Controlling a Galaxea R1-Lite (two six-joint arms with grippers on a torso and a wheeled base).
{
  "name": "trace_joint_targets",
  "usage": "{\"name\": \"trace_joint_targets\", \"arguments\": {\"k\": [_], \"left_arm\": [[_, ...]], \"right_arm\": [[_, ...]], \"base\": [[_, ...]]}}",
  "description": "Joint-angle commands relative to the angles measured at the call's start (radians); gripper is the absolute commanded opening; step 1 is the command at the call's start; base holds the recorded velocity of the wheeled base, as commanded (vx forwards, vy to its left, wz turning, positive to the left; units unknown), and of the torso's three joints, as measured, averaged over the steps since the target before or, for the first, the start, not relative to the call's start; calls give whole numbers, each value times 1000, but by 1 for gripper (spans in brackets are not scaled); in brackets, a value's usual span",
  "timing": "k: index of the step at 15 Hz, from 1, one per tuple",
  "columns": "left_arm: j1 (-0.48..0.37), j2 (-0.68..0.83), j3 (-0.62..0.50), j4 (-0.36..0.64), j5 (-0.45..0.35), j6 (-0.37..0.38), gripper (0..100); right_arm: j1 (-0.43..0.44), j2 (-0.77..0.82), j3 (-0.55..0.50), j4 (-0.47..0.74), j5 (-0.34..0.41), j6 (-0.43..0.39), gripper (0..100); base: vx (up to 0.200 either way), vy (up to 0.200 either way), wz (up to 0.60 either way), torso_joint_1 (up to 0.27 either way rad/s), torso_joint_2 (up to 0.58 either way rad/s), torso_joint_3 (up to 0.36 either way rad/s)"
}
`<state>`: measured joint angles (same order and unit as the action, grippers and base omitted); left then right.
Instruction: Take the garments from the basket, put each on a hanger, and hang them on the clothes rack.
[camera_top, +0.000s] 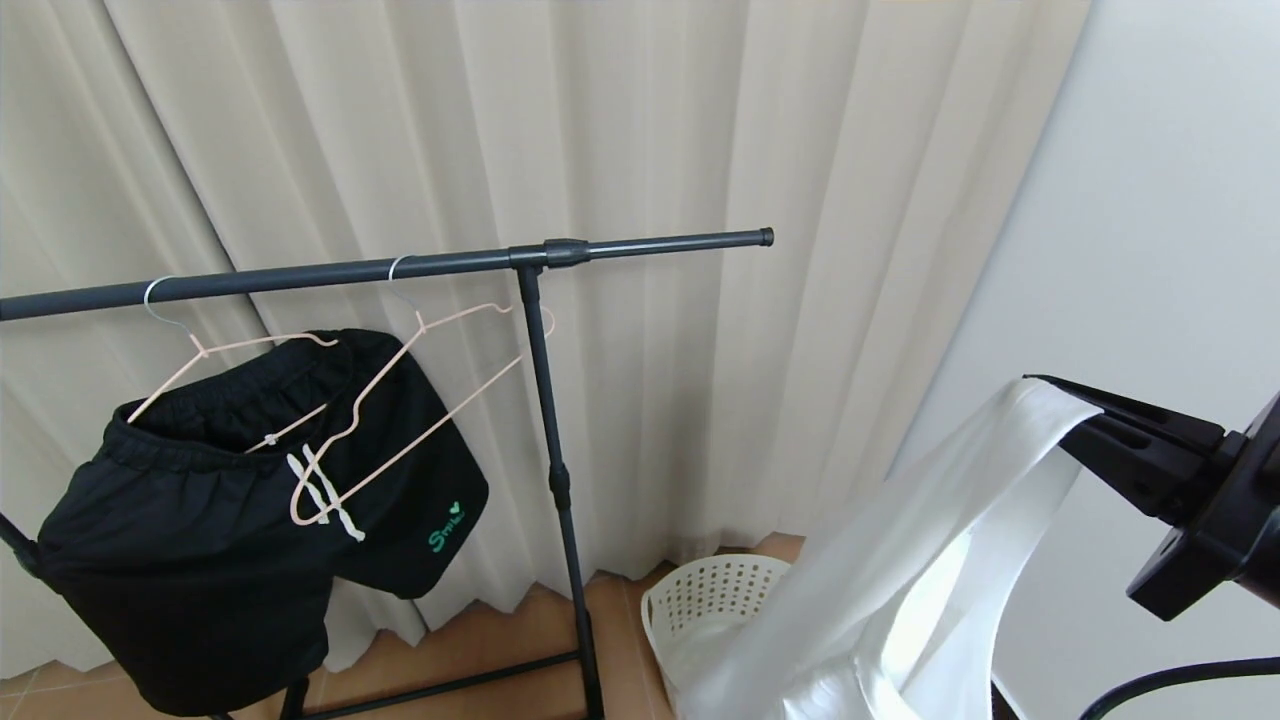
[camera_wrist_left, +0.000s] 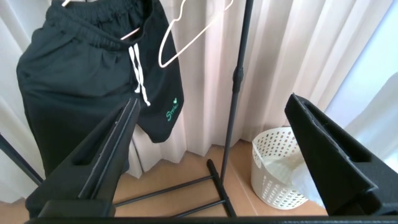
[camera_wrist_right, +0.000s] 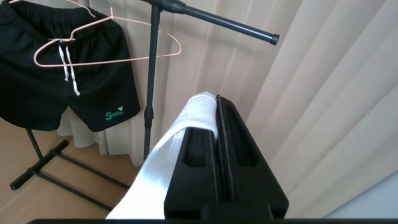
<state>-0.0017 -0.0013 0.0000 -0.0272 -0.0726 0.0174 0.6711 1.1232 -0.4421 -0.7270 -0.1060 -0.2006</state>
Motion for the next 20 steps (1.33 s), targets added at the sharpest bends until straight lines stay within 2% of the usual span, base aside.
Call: {"name": "trace_joint_targets", "arguments": {"k": [1, 6, 11, 17, 20], "left_arm": [[0, 1, 0, 0, 0, 1, 100], [0, 1, 0, -2, 2, 1, 100], [0, 1, 0, 0, 2, 1, 100], [0, 1, 0, 0, 2, 1, 100], [0, 1, 0, 0, 0, 1, 100]], "right_arm": [[1, 4, 0, 0, 0, -2, 0], [-1, 24, 3, -9, -4, -22, 0], [-1, 24, 16, -11, 0, -51, 0], [-1, 24, 16, -11, -1, -54, 0], [-1, 20, 17, -11, -1, -56, 0]], "base": [[0, 0, 0, 163, -359, -198], [0, 0, 0, 166, -353, -192], [0, 0, 0, 16, -47, -16], [0, 0, 600, 10, -2, 2], [0, 67, 0, 6, 2, 1]]}}
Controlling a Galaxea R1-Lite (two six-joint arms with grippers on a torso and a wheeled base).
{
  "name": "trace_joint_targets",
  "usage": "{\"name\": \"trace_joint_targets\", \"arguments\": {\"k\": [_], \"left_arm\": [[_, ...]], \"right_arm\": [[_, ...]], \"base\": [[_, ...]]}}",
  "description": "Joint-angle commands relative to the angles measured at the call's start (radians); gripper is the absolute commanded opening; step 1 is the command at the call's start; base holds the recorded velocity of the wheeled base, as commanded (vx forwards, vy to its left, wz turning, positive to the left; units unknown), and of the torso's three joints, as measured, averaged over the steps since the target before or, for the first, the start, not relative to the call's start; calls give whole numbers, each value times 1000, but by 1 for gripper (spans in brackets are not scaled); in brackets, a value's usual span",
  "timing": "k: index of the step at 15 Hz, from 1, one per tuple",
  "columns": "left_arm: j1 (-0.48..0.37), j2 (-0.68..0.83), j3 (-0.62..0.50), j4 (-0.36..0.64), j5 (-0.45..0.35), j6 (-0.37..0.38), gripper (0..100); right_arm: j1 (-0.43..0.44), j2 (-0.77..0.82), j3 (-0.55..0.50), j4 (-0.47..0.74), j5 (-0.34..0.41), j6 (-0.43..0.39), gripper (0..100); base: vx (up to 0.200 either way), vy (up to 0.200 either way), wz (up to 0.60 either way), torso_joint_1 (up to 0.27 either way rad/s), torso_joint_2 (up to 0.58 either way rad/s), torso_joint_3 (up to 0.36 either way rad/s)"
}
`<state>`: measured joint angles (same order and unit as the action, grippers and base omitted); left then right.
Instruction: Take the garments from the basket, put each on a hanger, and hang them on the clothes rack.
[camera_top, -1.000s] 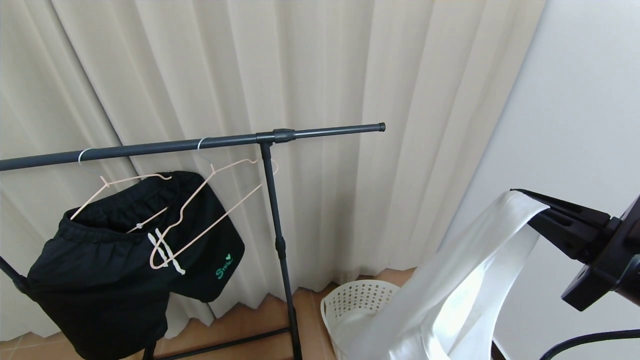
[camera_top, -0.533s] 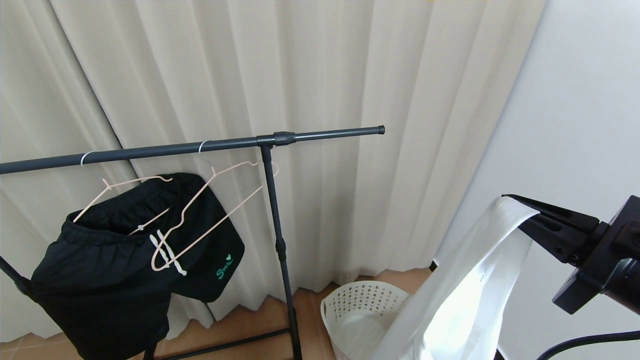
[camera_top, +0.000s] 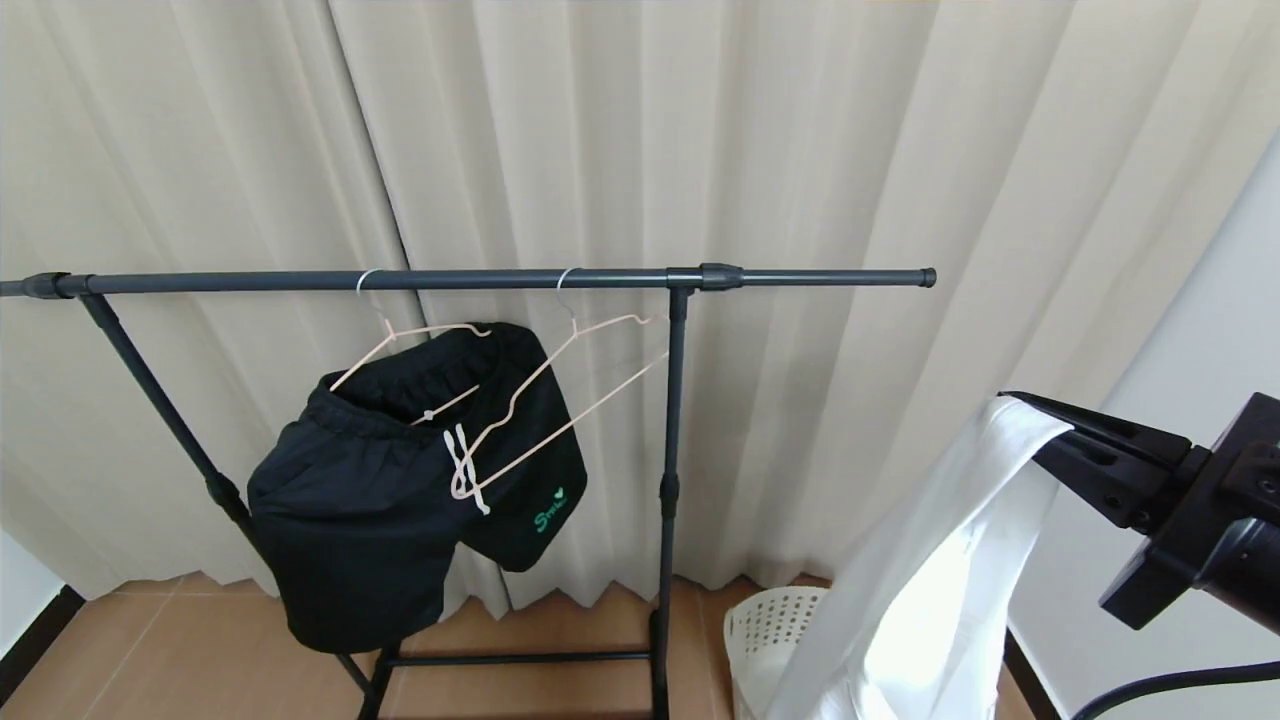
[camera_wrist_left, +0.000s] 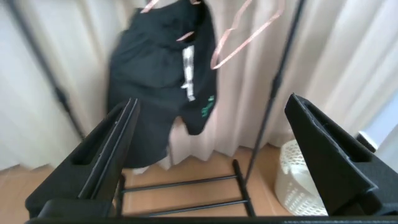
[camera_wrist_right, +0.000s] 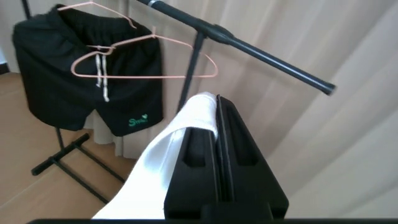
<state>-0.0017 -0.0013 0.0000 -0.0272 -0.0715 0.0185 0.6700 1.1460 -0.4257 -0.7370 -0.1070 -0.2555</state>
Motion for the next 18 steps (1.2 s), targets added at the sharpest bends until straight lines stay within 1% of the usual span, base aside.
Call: {"name": "trace_joint_targets", "arguments": {"k": [1, 11, 12, 18], "left_arm": [[0, 1, 0, 0, -1, 0, 100], [0, 1, 0, 0, -1, 1, 100], [0, 1, 0, 0, -1, 1, 100], [0, 1, 0, 0, -1, 0, 100]], "right_arm": [[0, -2, -1, -1, 0, -1, 0], [0, -2, 4, -1, 0, -1, 0], [0, -3, 5, -1, 1, -1, 0], [0, -3, 7, -1, 0, -1, 0]], "base": [[0, 200, 0, 7, 2, 2], [0, 200, 0, 3, 4, 1], [-200, 200, 0, 2, -2, -2], [-200, 0, 0, -2, 2, 3]]}}
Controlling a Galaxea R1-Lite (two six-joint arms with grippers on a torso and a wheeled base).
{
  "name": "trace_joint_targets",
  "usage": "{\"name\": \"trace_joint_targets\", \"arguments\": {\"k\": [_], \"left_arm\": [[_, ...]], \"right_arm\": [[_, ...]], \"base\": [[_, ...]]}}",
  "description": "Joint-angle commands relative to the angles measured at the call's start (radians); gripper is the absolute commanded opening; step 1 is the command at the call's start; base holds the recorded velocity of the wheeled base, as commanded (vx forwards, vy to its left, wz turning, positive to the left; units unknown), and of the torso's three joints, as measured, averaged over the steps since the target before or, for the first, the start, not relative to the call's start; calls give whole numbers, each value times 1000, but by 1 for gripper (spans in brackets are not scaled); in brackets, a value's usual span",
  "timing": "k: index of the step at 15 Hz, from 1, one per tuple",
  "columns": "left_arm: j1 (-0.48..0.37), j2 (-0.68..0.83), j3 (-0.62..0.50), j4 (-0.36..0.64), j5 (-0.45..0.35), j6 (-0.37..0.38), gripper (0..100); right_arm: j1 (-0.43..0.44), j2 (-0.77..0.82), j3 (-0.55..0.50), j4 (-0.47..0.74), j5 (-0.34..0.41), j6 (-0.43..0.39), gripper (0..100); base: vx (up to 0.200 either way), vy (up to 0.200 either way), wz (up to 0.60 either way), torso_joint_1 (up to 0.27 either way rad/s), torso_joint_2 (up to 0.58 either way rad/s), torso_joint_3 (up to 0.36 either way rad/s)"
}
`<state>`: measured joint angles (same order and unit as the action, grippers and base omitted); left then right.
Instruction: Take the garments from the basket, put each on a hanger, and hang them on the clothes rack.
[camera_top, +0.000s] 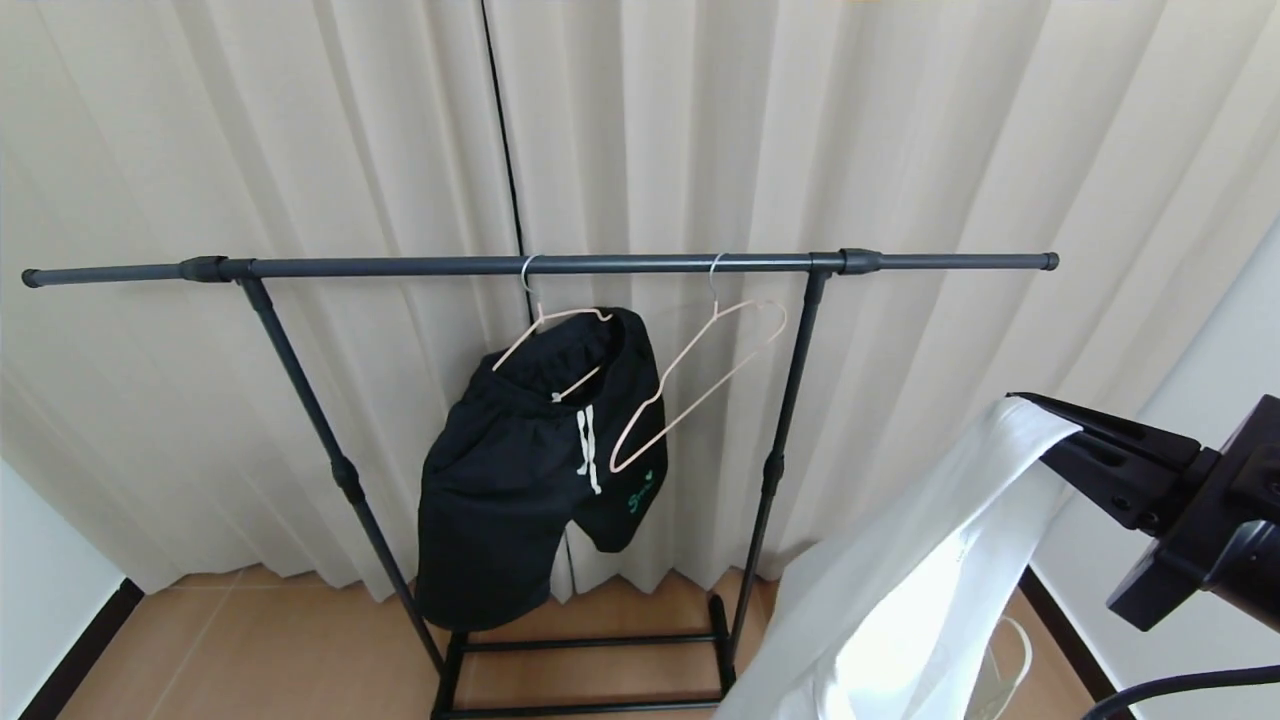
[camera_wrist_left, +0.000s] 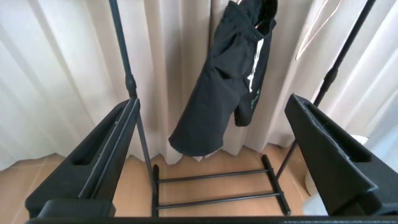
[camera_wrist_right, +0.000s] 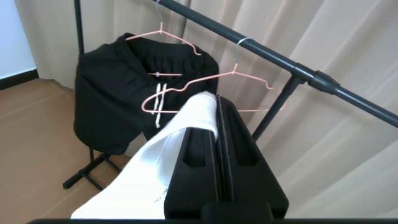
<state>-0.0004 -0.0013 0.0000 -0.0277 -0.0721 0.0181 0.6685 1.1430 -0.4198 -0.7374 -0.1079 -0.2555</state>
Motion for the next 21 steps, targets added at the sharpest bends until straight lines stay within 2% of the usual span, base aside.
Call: {"name": "trace_joint_targets", "arguments": {"k": [1, 6, 8, 9, 10, 11, 12, 13, 14, 15, 16, 17, 20, 21], "left_arm": [[-1, 1, 0, 0, 2, -1, 100], [-1, 1, 0, 0, 0, 2, 100], [-4, 9, 0, 8, -9, 42, 100], [-6, 63, 0, 12, -8, 74, 100], [-3, 205, -18, 5, -8, 89, 100], [-3, 285, -86, 5, -9, 85, 100], [-6, 346, -147, 9, -15, 79, 100], [-13, 501, -233, 11, -51, 65, 100], [-13, 535, -250, 11, -61, 65, 100], [-36, 693, -316, 11, -86, 63, 100], [-85, 779, -354, 11, -84, 59, 100], [-145, 874, -400, 11, -81, 23, 100], [-372, 1118, -529, 12, -15, -93, 100], [-435, 1207, -569, 11, 14, -107, 100]], "right_arm": [[2, 0, -1, 0, 0, -1, 0], [2, 32, -1, 0, 2, -1, 0], [3, 86, -22, -2, -1, -4, 0], [3, 136, -71, -2, -3, -2, 0], [3, 201, -149, -2, -3, -1, 0], [3, 236, -183, -3, -6, 1, 0], [3, 250, -182, -11, -4, 7, 0], [0, 299, -177, -39, -6, 10, 0], [0, 314, -177, -53, -7, 9, 0], [-6, 348, -171, -132, -21, 9, 0], [-9, 368, -166, -171, -36, 7, 0], [-9, 382, -166, -191, -50, 7, 0], [-7, 423, -172, -194, -76, 7, 0], [-3, 437, -175, -194, -76, 7, 0]], "base": [[-200, 0, 0, 7, 2, -2], [-40, 0, 0, 1, 2, 1], [0, 0, 0, 0, 0, 0], [0, 0, 0, 0, 0, 0], [0, 0, 0, 0, 0, 0], [0, 0, 0, 0, 0, 0], [0, 0, 0, 0, 0, 0], [0, 0, 0, 0, 0, 0], [0, 0, 0, 0, 0, 0], [0, 0, 0, 0, 0, 0], [0, 0, 0, 0, 0, 0], [0, 0, 0, 0, 0, 0], [0, 0, 0, 0, 0, 0], [0, 0, 0, 0, 0, 0]]}}
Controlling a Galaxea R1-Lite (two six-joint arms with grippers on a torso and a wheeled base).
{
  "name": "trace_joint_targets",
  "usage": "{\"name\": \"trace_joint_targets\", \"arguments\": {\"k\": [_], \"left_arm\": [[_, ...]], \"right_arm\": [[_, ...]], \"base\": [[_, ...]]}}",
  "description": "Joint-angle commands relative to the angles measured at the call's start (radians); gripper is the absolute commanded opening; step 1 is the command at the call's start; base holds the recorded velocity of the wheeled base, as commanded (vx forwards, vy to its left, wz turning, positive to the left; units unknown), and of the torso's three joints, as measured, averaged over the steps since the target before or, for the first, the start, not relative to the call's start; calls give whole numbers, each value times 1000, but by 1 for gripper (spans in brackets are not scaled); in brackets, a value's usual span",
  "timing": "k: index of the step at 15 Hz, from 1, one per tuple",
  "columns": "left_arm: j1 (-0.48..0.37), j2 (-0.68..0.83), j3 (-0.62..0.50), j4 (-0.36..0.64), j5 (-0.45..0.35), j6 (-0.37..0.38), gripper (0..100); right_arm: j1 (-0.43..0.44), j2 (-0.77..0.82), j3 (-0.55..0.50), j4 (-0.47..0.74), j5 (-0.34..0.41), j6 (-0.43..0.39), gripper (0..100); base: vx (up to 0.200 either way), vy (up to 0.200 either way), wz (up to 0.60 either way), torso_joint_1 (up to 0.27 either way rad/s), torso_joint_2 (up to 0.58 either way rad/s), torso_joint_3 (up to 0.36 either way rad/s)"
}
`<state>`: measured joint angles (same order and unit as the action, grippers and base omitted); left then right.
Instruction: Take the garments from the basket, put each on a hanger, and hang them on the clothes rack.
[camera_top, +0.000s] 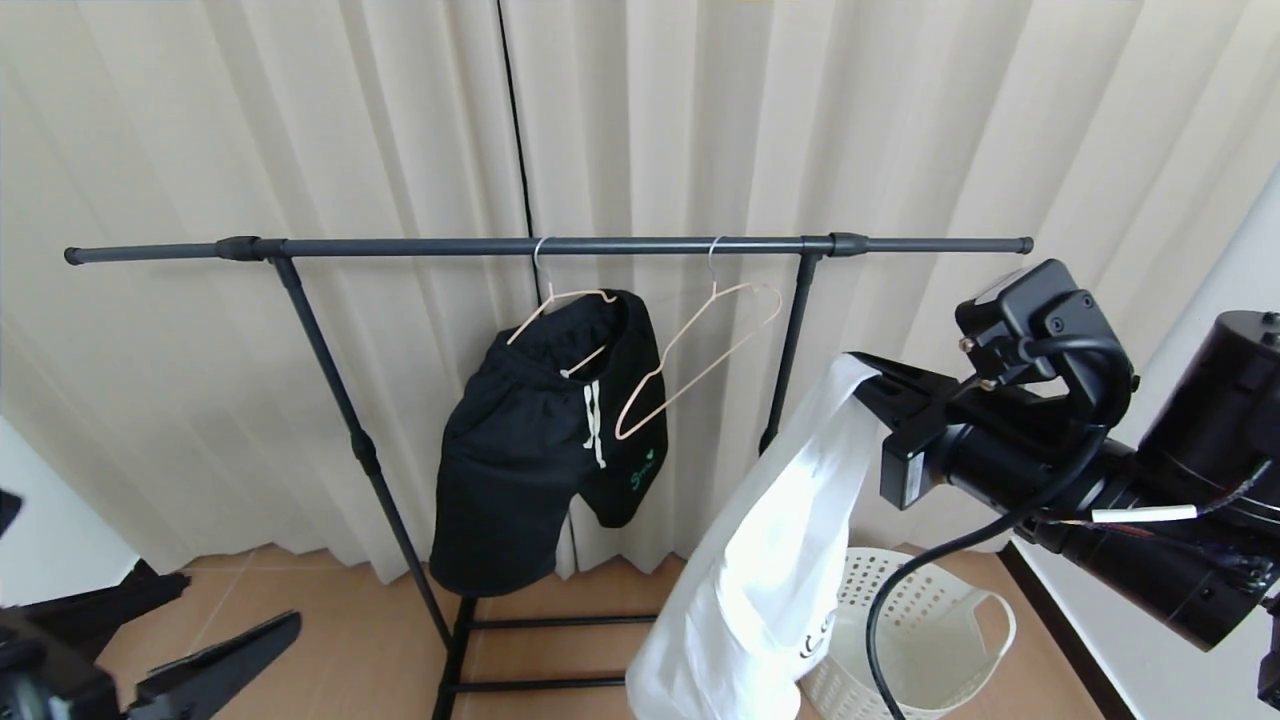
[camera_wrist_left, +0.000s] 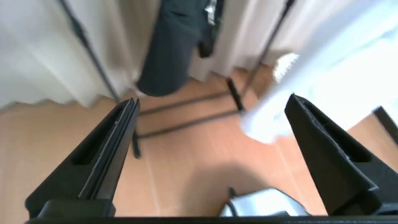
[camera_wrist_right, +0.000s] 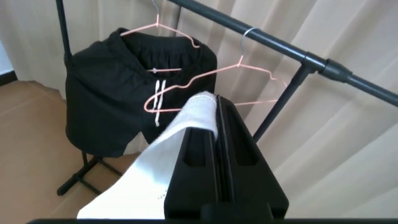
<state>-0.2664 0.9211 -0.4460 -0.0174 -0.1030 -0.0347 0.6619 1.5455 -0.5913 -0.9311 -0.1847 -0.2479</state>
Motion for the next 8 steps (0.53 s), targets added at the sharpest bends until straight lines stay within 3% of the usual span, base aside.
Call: {"name": "trace_joint_targets", "arguments": {"k": [1, 4, 8], "left_arm": [[-211, 354, -152, -4, 57, -62, 100], [-346, 568, -300, -6, 57, -122, 100], [-433, 739, -428, -6, 51, -189, 100]], "right_arm": [[5, 44, -5, -2, -6, -1, 0], [50, 82, -5, -87, -47, 1, 0], [94, 127, -4, -140, -93, 1, 0]], "base": [[0, 0, 0, 0, 0, 0], [0, 0, 0, 0, 0, 0], [0, 0, 0, 0, 0, 0]]}}
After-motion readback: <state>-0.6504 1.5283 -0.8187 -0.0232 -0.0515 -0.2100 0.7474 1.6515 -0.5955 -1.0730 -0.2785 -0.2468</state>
